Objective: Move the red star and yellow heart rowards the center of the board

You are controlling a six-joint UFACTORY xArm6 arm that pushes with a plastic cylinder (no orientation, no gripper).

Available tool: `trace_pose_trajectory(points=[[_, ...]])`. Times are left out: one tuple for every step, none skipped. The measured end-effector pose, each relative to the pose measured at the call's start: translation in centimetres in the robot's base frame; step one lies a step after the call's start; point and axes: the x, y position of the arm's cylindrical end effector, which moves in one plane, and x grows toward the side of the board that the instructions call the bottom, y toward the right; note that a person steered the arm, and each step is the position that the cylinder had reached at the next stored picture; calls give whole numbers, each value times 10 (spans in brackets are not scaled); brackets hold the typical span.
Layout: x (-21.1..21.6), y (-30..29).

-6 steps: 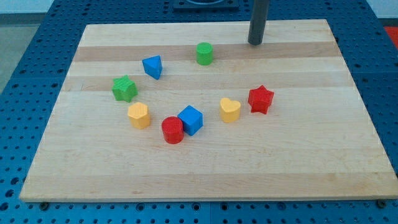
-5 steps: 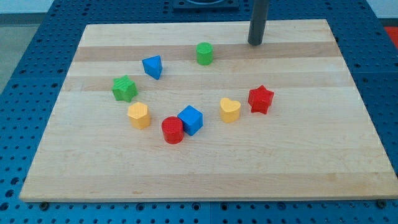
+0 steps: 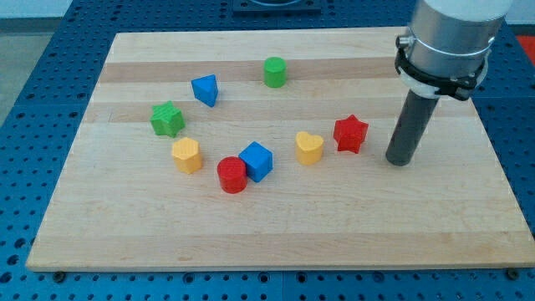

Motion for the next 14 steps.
trace_pose_trajectory(points=[[0,-12],[0,-23],[-5,-25],[-19,-35],[-31,-48],[-34,-57],[-34,-57],[-38,-66],[-44,-74],[-40,-70],[-23,-61],[-14,-75],[3,-88],[5,-96]])
